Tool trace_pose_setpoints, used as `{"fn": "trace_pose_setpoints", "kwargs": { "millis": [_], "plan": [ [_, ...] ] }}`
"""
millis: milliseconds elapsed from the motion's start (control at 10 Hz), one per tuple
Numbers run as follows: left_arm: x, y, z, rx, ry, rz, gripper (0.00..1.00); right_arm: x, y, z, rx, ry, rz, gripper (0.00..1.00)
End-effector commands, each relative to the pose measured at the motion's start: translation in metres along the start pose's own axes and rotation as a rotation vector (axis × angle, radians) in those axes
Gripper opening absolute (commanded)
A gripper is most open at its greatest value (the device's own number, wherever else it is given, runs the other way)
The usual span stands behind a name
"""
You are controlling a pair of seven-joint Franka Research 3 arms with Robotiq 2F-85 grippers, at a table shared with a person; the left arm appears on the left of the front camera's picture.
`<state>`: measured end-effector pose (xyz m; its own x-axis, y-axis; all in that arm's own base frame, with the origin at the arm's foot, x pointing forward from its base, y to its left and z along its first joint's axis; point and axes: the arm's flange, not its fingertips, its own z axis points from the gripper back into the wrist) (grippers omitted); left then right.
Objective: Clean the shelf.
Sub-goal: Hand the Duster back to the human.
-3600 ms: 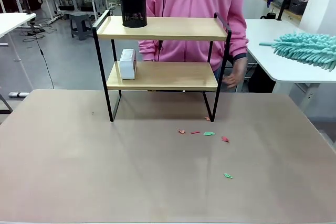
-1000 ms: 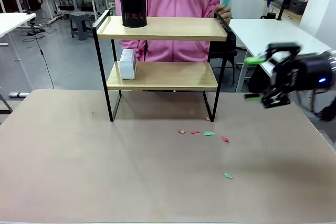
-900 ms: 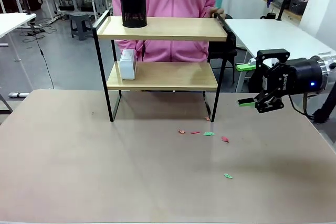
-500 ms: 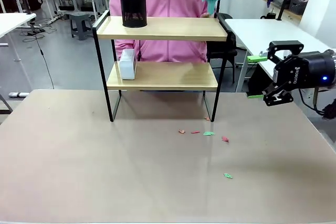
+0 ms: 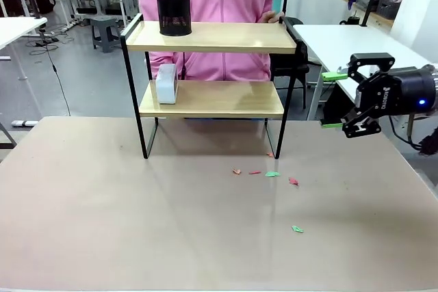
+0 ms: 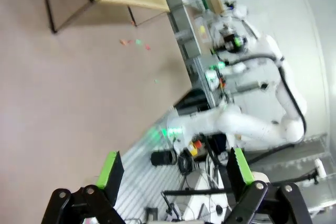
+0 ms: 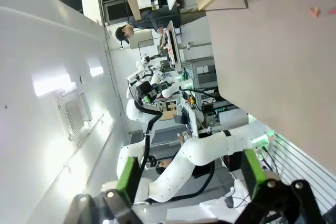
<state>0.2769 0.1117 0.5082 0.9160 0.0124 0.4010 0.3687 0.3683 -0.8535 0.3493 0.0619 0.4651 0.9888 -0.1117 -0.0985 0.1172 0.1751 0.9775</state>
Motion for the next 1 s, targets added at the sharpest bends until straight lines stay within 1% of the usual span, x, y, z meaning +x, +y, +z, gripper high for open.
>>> {"fn": "trace_pose_setpoints", "kwargs": {
  "millis": [0, 100, 200, 300, 900],
  "plan": [
    [0.001, -0.005, -0.067, -0.001, 0.199, -0.017, 1.00, 0.009, -0.024, -0.030, 0.036, 0.014, 0.027, 1.00],
    [-0.001, -0.002, -0.092, 0.023, 0.230, -0.007, 1.00, 0.008, -0.030, -0.037, 0.040, 0.035, 0.044, 1.00],
    [-0.003, 0.003, -0.102, -0.016, 0.280, 0.042, 1.00, 0.009, -0.034, -0.039, 0.012, 0.039, 0.044, 1.00],
    [-0.002, -0.004, -0.075, -0.014, 0.193, -0.013, 1.00, 0.008, -0.018, -0.023, 0.018, 0.030, 0.011, 1.00],
    [-0.002, -0.004, -0.075, -0.014, 0.193, -0.013, 1.00, 0.008, -0.018, -0.023, 0.018, 0.030, 0.011, 1.00]
  ]
}}
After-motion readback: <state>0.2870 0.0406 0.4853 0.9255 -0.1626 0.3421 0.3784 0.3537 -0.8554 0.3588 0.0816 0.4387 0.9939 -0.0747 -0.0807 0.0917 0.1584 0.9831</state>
